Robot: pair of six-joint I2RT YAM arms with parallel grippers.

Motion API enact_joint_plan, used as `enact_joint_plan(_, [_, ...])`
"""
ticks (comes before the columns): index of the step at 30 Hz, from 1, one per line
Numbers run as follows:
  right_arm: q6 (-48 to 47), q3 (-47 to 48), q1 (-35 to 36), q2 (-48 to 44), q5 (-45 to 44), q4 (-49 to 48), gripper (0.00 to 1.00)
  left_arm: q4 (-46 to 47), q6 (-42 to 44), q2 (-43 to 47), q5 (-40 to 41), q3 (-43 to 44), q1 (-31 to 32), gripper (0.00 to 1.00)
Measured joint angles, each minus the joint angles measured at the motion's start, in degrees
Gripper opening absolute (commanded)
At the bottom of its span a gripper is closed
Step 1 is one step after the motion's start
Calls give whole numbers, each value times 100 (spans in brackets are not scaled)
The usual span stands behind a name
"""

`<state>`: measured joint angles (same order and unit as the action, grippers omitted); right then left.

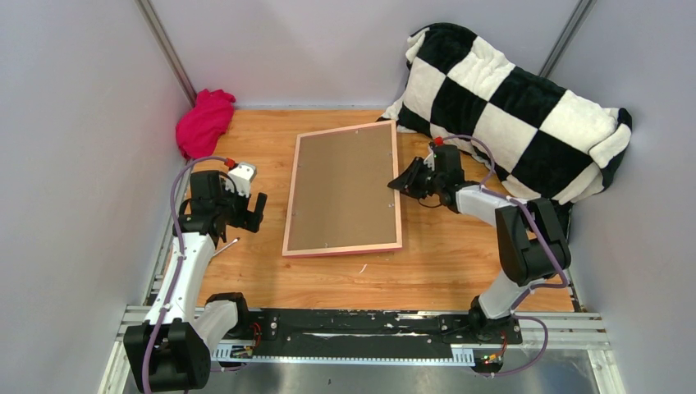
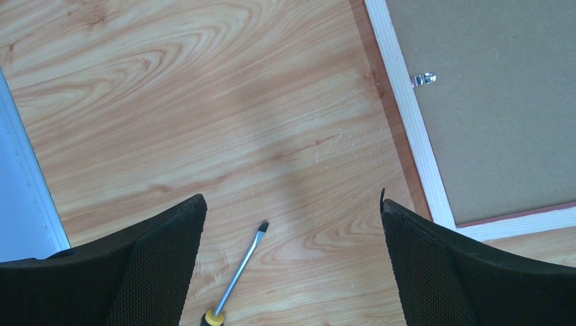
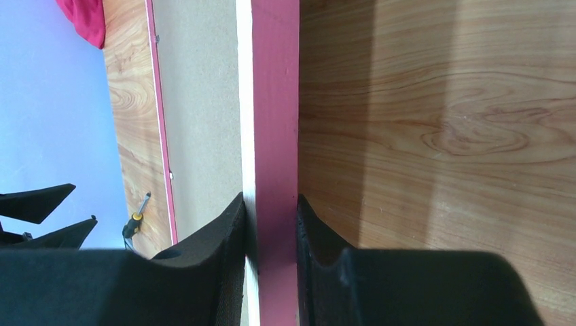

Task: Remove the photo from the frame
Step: Turn over the photo frame at the center of the board.

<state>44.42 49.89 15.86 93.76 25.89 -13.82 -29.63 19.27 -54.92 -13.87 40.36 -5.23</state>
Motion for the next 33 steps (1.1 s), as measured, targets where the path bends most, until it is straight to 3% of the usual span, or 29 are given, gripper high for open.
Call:
enact_joint_plan(21, [101,-2,120,297,162,-337,27,4,0,4,0,-33,0,100])
enact_joint_plan(33, [105,-79,166,417,164,-411,32,9,0,68,-2,-61,0,100])
